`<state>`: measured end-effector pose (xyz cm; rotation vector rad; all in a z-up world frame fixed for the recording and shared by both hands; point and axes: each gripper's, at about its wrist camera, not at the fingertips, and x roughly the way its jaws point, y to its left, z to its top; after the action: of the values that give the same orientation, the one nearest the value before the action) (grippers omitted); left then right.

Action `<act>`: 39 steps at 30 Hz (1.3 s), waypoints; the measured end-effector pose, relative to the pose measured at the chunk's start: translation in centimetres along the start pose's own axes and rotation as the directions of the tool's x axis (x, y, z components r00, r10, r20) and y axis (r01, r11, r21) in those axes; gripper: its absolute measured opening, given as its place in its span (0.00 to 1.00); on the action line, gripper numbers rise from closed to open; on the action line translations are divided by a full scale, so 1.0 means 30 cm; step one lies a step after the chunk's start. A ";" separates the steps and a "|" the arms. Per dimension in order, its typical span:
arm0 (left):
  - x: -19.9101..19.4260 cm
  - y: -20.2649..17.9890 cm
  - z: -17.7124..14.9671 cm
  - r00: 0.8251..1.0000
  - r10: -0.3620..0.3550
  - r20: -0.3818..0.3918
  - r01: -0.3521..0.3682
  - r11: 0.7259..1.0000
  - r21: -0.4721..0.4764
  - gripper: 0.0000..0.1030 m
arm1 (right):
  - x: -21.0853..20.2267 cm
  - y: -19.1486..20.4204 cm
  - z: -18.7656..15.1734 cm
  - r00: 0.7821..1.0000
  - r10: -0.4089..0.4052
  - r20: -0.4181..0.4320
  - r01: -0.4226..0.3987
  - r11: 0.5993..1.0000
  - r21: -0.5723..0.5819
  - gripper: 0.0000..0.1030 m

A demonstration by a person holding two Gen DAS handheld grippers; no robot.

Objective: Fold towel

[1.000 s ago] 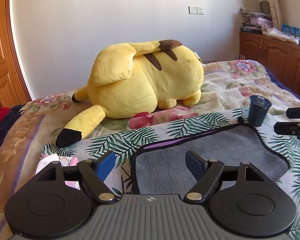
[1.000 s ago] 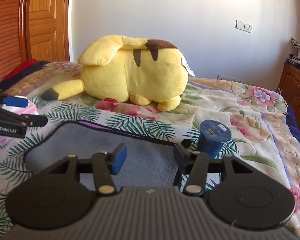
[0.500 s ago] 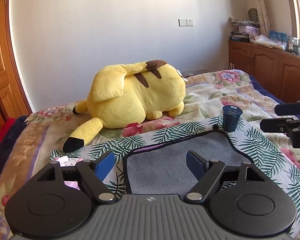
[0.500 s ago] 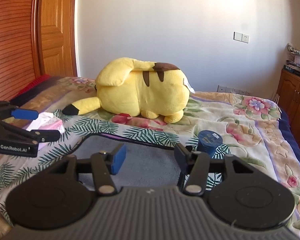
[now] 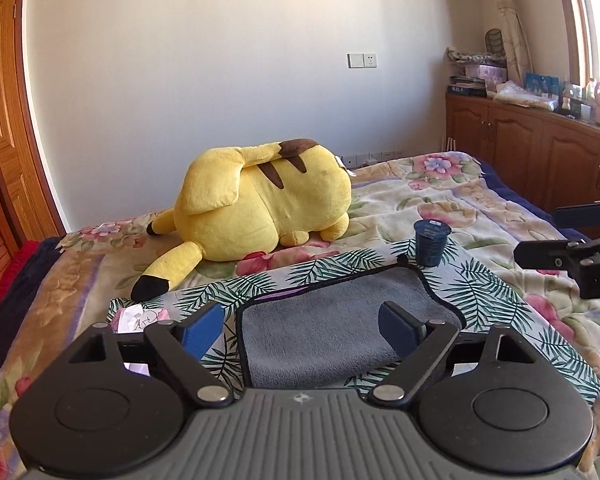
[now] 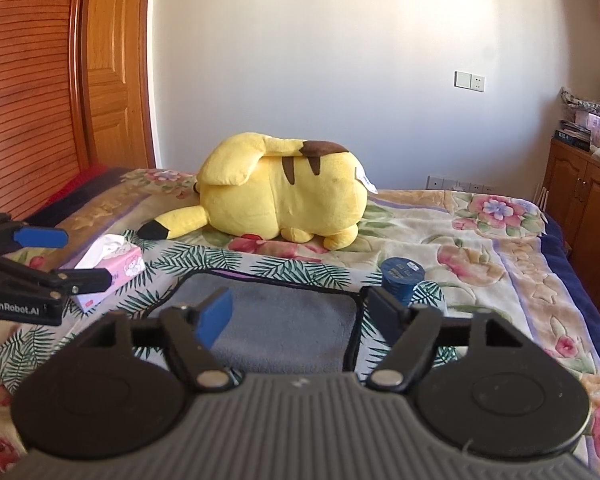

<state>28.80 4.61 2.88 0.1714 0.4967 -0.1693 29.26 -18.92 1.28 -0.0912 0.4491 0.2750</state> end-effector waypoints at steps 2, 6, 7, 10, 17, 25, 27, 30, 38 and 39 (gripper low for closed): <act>-0.025 -0.012 0.002 1.000 -0.003 0.007 0.003 1.000 0.007 0.70 | -0.032 0.000 -0.011 1.000 0.004 0.007 -0.004 1.000 0.006 0.86; -0.080 -0.036 0.014 1.000 -0.006 0.026 0.005 1.000 0.020 0.71 | -0.088 0.009 -0.037 1.000 0.006 0.012 -0.006 1.000 0.002 0.92; -0.093 -0.042 0.017 0.999 -0.007 0.032 0.006 1.000 0.021 0.73 | -0.099 0.010 -0.043 1.000 0.009 0.014 -0.009 1.000 0.003 0.95; -0.129 -0.065 0.026 0.999 -0.007 0.048 0.005 0.999 0.039 0.75 | -0.138 0.016 -0.061 1.000 0.007 0.027 -0.007 1.000 0.002 1.00; -0.218 -0.113 0.037 0.997 -0.008 0.079 0.003 0.998 0.062 0.79 | -0.228 0.026 -0.103 0.999 0.006 0.042 -0.007 1.000 0.013 1.00; -0.340 -0.165 0.020 0.994 -0.020 0.107 0.011 0.997 0.082 0.83 | -0.334 0.020 -0.126 0.997 -0.016 0.069 0.014 1.000 0.028 1.00; -0.372 -0.176 0.016 0.993 -0.026 0.113 0.016 0.996 0.083 0.84 | -0.358 0.013 -0.132 0.997 -0.021 0.075 0.018 0.999 0.042 1.00; -0.419 -0.187 0.007 0.992 -0.033 0.123 0.024 0.997 0.074 0.84 | -0.395 0.007 -0.137 0.996 -0.034 0.085 0.029 0.998 0.054 1.00; -0.529 -0.218 -0.044 0.990 -0.044 0.131 0.038 0.998 0.049 0.84 | -0.491 0.016 -0.139 0.991 -0.057 0.121 0.053 0.998 0.036 1.00; -0.537 -0.222 -0.053 0.991 -0.045 0.129 0.039 0.998 0.047 0.84 | -0.503 0.016 -0.139 0.990 -0.058 0.127 0.054 0.998 0.035 1.00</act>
<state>12.78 0.38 8.51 0.1919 0.3670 -0.2314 14.35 -22.72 4.15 -0.0549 0.3229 0.2174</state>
